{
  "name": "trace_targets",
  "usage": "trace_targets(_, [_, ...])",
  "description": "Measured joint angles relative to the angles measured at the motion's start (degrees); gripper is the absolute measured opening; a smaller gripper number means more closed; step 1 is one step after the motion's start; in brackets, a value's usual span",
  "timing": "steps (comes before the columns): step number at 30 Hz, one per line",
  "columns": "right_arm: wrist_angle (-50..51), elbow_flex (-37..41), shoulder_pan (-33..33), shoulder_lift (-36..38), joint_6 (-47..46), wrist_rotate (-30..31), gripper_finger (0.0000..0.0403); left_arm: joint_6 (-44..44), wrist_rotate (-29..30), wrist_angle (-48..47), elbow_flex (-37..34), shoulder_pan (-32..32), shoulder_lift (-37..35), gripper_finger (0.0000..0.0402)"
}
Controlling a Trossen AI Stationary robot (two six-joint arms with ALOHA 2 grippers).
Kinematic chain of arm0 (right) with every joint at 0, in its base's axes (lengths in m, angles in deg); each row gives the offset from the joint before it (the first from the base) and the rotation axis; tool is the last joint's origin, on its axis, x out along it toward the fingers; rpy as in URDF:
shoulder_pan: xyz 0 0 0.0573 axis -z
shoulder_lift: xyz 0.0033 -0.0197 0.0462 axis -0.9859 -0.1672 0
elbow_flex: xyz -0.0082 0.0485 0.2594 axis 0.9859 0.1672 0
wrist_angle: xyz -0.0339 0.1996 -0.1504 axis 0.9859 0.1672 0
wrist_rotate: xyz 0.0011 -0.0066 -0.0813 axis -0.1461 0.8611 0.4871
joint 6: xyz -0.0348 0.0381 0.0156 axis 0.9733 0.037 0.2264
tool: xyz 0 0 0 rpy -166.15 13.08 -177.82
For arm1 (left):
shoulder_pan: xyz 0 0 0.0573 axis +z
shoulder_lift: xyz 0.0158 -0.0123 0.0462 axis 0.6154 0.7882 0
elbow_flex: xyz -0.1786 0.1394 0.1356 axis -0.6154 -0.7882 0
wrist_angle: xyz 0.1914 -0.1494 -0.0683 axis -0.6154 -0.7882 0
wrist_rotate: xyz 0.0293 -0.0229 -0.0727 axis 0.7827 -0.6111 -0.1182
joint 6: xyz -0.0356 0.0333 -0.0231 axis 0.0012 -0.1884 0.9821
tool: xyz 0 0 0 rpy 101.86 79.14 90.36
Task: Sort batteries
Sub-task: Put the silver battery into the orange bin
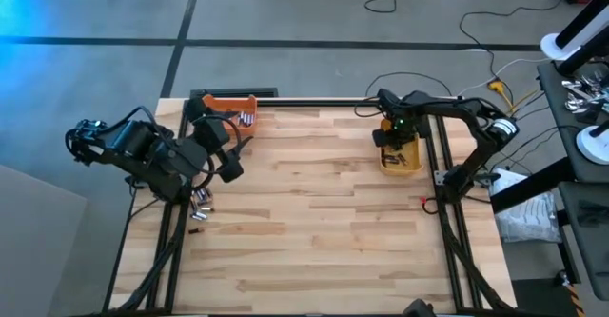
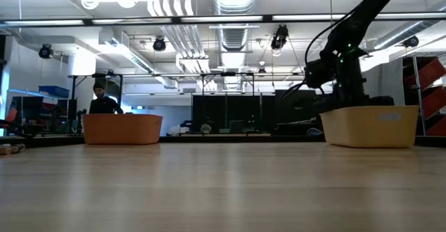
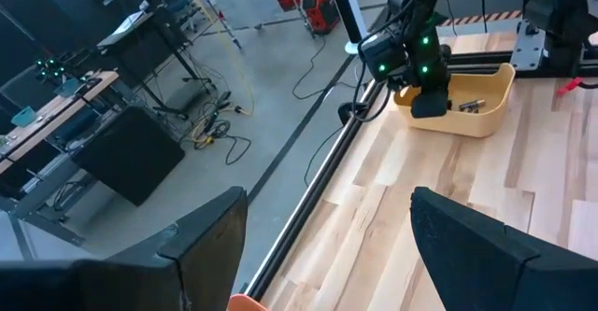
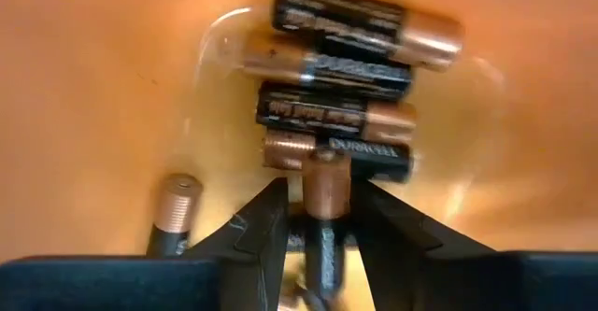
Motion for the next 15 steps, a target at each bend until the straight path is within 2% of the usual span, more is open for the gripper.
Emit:
trace_targets(4, [2.0, -0.6, -0.2, 3.7, -0.5, 1.0, 0.0102, 0.7, -1.0, -0.7, 0.0, 0.0, 0.0, 0.0275])
trace_targets(9, [2.2, -0.9, -1.0, 10.9, -2.7, 1.0, 0.0112, 4.1, -7.2, -2.3, -0.6, 0.6, 0.2, 0.0275])
trace_targets(13, [2.0, -0.9, -3.4, 17.6, -7.6, -0.6, 0.0131, 8.0, -8.5, -4.0, -6.1, 0.8, -0.2, 0.0275])
trace_targets(15, [1.7, -0.9, -5.7, 20.7, -10.9, -1.9, 0.0139, 10.9, -11.6, -5.1, -10.9, 1.4, -1.0, 0.0275])
